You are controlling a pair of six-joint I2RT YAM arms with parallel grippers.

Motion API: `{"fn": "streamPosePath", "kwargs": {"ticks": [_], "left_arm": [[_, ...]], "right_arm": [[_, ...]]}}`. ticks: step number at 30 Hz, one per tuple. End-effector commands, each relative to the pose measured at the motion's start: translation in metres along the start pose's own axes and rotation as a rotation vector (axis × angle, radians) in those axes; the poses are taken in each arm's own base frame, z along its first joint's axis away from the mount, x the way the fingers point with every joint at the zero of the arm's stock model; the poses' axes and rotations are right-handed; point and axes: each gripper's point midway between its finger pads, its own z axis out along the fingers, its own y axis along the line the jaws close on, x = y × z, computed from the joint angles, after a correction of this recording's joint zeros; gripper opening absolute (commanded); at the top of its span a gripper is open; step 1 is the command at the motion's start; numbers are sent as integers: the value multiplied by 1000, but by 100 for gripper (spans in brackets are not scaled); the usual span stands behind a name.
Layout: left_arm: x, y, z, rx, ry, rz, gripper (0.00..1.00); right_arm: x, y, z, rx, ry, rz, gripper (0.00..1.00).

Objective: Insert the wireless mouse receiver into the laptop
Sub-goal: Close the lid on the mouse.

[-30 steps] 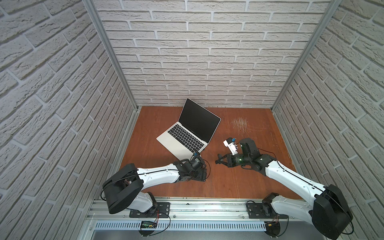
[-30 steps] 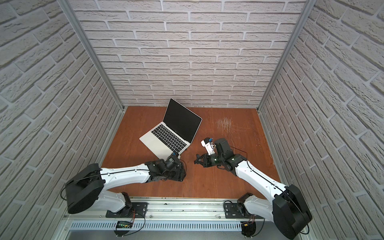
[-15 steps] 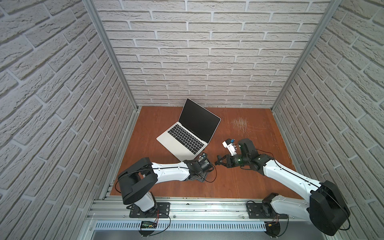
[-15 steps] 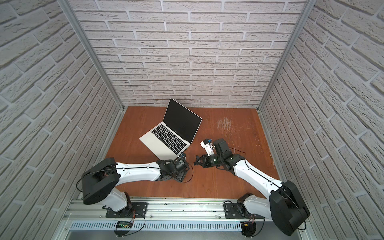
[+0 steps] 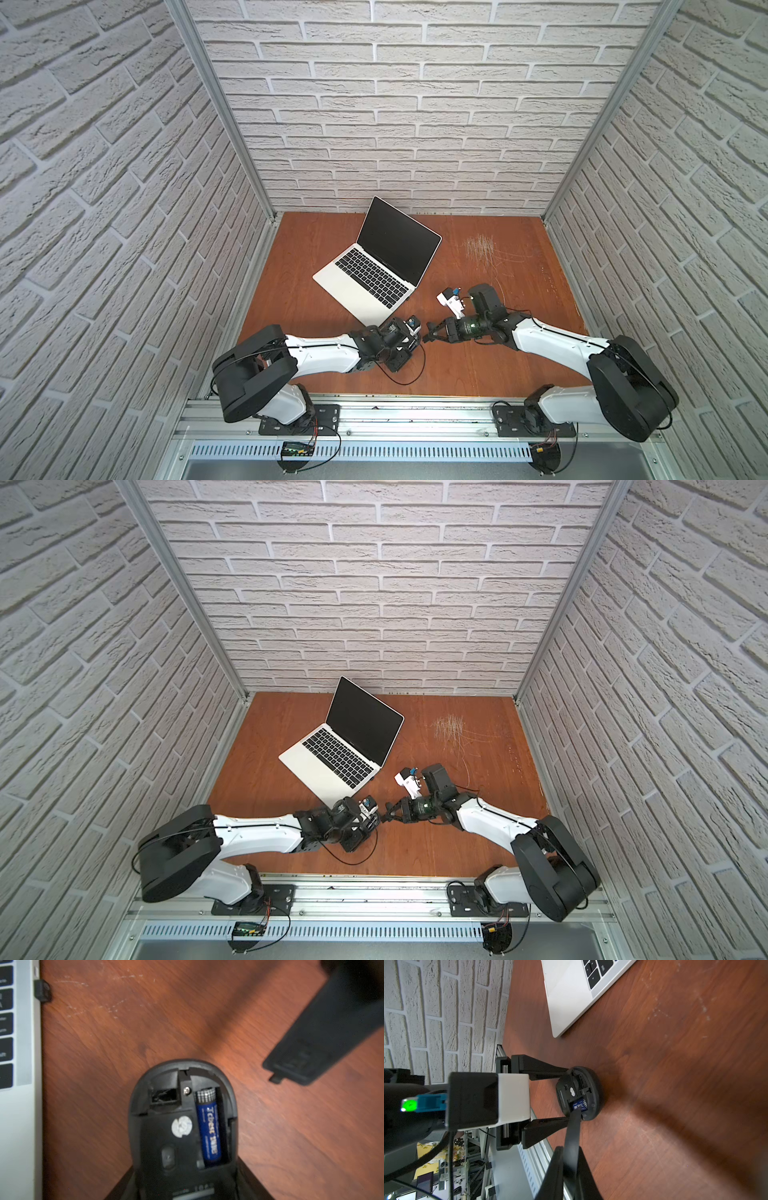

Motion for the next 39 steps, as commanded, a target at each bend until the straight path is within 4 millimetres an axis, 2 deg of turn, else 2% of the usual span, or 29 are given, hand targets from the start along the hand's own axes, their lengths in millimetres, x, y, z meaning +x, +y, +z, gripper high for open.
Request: {"fn": "streamPosePath", "kwargs": {"ticks": [1, 6, 13, 24, 32, 33, 37, 39], "left_arm": [[18, -25, 4, 171, 45, 77, 36], [23, -32, 10, 227, 85, 86, 31], [27, -30, 15, 231, 105, 77, 28], [28, -27, 16, 222, 110, 70, 25], [28, -25, 16, 211, 109, 66, 25], [28, -25, 16, 213, 108, 66, 25], [29, -27, 17, 224, 115, 65, 24], [29, -27, 17, 224, 119, 65, 24]], "right_arm": [[-1, 13, 4, -92, 15, -53, 3], [5, 11, 13, -109, 54, -66, 3], [16, -5, 23, -67, 104, -59, 3], [28, -20, 24, 13, 142, -63, 3], [28, -23, 21, 51, 146, -55, 3], [28, -23, 20, 54, 147, -55, 4], [24, -24, 19, 79, 146, -57, 23], [21, -22, 16, 93, 133, -70, 28]]}}
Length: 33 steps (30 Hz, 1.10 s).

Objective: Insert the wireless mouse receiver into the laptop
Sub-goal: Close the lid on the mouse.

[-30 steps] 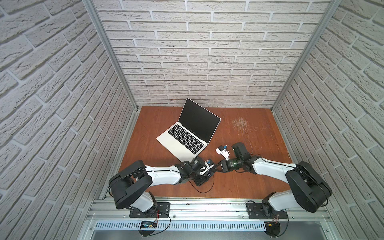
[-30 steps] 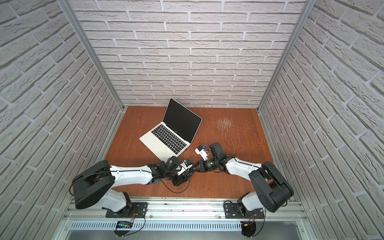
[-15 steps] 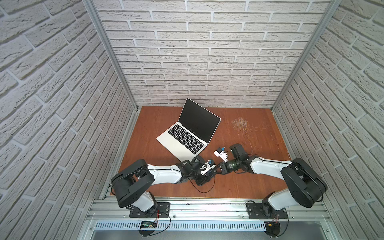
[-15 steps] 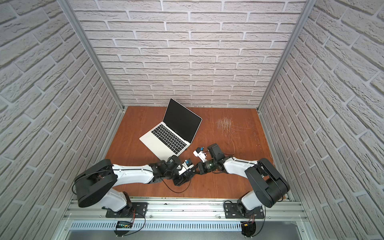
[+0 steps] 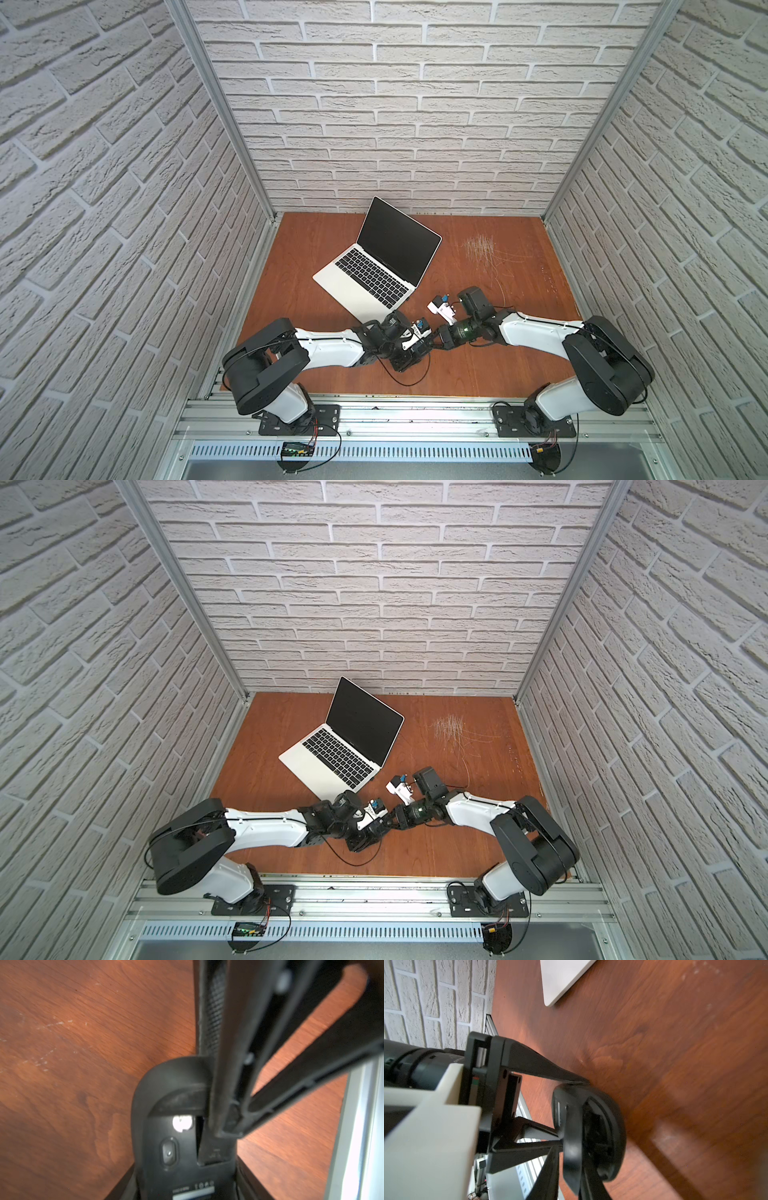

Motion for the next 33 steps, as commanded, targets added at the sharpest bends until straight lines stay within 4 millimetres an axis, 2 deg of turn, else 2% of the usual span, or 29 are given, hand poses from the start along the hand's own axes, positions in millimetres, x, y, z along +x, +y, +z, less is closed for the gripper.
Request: {"fn": "streamPosePath", "kwargs": {"ticks": [1, 9, 14, 20, 26, 33], "left_arm": [[46, -5, 6, 35, 163, -53, 24], [47, -6, 7, 39, 167, -52, 24], [47, -6, 7, 42, 169, -52, 23], [48, -6, 8, 43, 174, -52, 22], [47, -8, 9, 48, 175, -49, 21], [48, -7, 9, 45, 178, -51, 20]], "right_arm": [[-2, -3, -7, 70, -7, -15, 31], [-8, 0, -22, 139, -34, -37, 44], [-14, -3, -30, 199, -79, -62, 57], [-22, -1, -40, 232, -145, -98, 56], [-20, -8, -25, 186, -111, -57, 62], [-14, -10, -9, 121, -63, -23, 62]]}}
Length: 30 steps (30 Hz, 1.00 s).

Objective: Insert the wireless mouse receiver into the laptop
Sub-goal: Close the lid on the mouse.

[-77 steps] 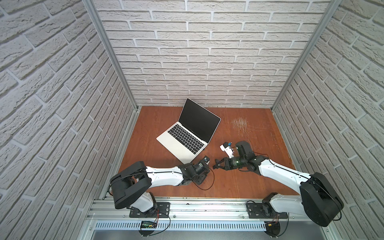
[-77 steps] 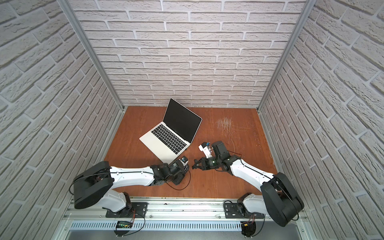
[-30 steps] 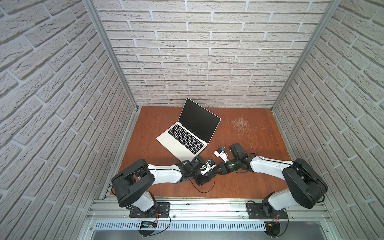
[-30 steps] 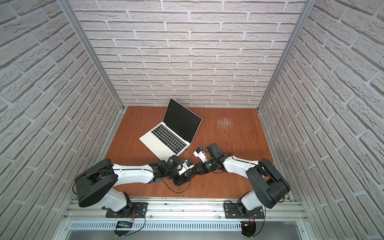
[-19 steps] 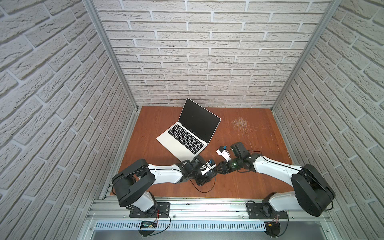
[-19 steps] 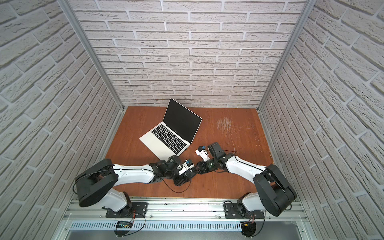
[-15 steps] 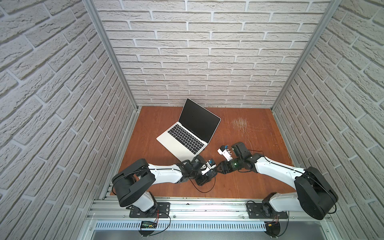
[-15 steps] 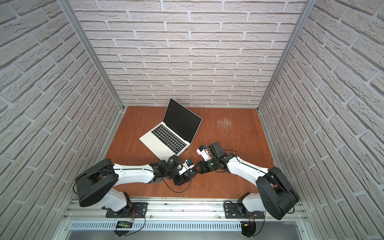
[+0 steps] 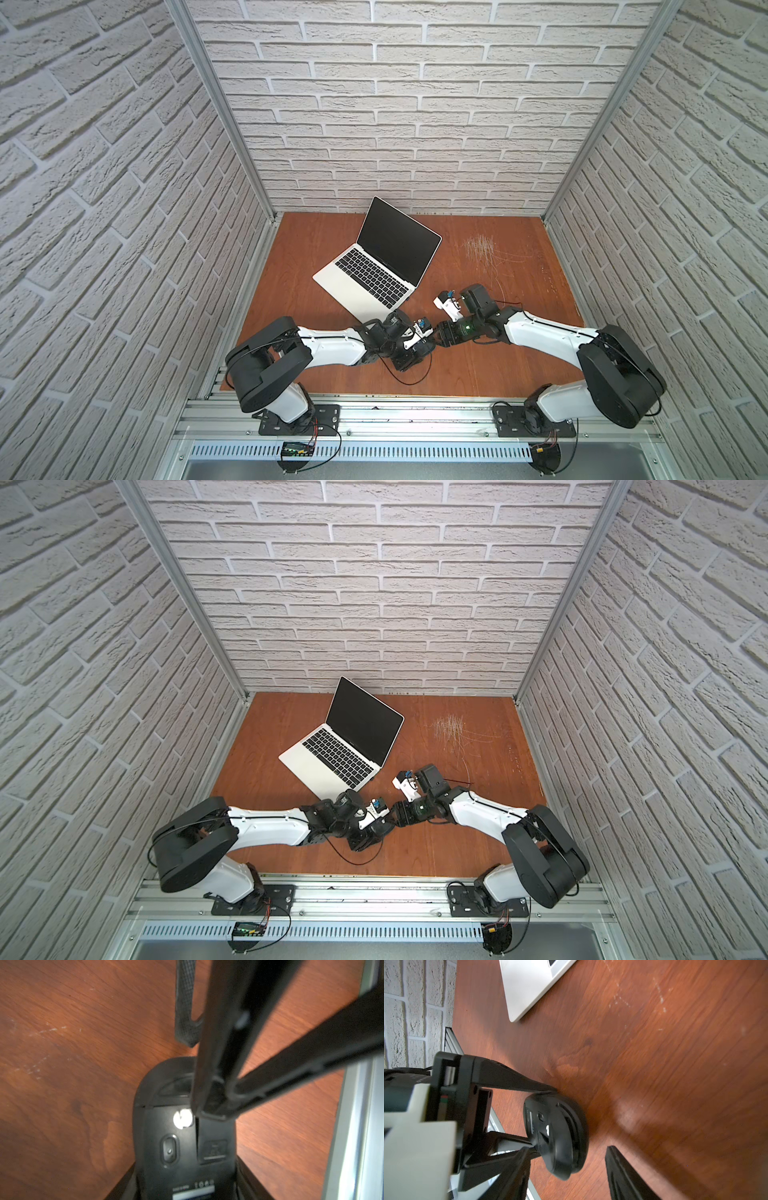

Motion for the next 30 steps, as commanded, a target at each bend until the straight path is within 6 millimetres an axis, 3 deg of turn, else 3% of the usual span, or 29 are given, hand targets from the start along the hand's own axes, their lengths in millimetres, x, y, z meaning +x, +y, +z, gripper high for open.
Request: {"fn": "streamPosePath", "kwargs": {"ticks": [1, 8, 17, 21, 30], "left_arm": [[51, -5, 6, 30, 178, -52, 20], [53, -5, 7, 28, 186, -53, 19], [53, -5, 7, 28, 187, -55, 18], [53, -5, 7, 29, 189, -53, 18], [54, -4, 8, 30, 191, -56, 17]], "right_arm": [[-2, 9, 4, -61, -5, -9, 61], [10, 3, 11, -66, 43, 11, 54], [13, -5, 12, -26, 53, 20, 37], [13, -6, 13, -26, 55, 23, 36], [20, -2, 21, -80, 94, 40, 45]]}}
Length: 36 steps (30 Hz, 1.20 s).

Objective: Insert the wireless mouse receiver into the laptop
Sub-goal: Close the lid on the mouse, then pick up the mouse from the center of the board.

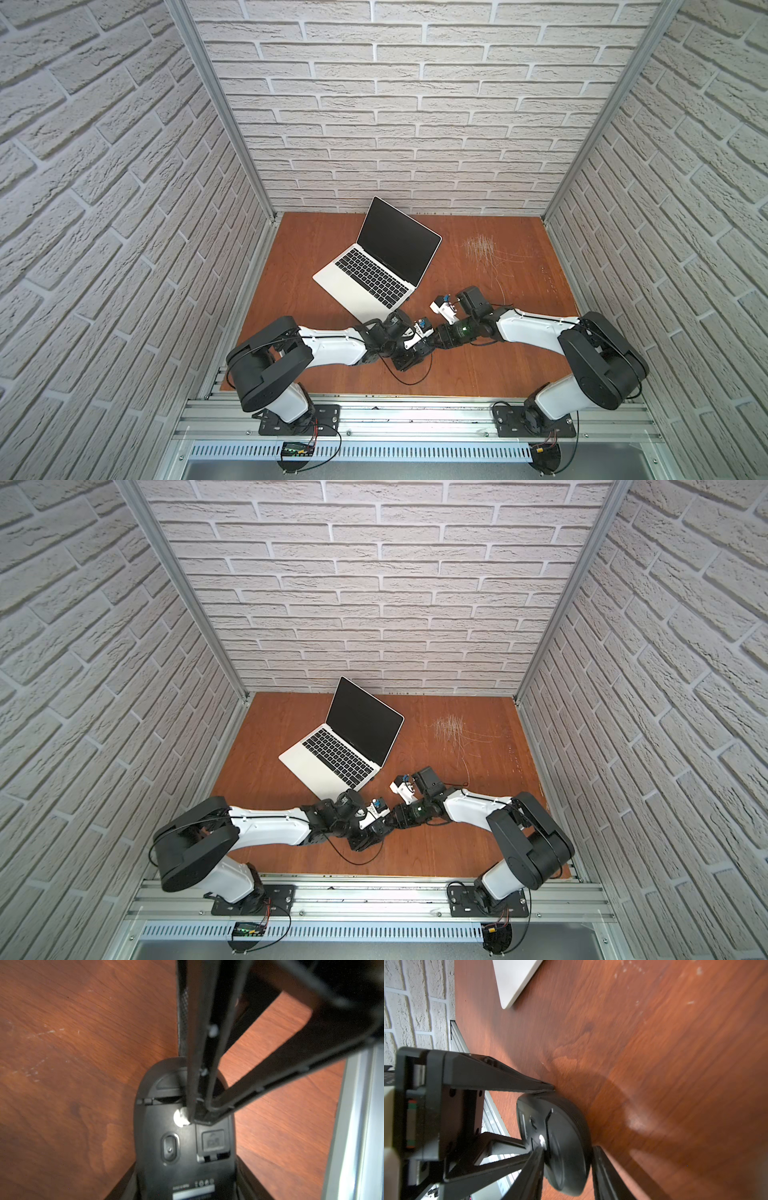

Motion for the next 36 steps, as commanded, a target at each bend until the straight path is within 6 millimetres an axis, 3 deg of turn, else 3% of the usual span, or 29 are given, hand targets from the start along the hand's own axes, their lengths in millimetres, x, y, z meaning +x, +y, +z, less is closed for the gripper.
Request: {"fn": "streamPosePath", "kwargs": {"ticks": [1, 6, 12, 15, 19, 32, 36], "left_arm": [[55, -4, 7, 27, 191, -59, 17], [55, -4, 8, 27, 195, -61, 17], [55, -4, 8, 24, 196, -63, 17], [55, -4, 8, 24, 195, -62, 16], [55, -4, 8, 25, 198, -64, 16], [55, -5, 9, 33, 199, -64, 13], [52, -4, 7, 21, 186, -73, 11]], "right_arm": [[8, 4, 4, -32, 22, -7, 46], [-2, 14, -11, -24, -49, -42, 59], [-15, 0, -36, 132, -175, -47, 64], [-21, 8, -42, 111, -218, -53, 47], [-22, 16, -37, 59, -196, -49, 35], [-1, 27, -7, -32, -49, -48, 23], [-2, 21, -11, 26, -63, -52, 24]]}}
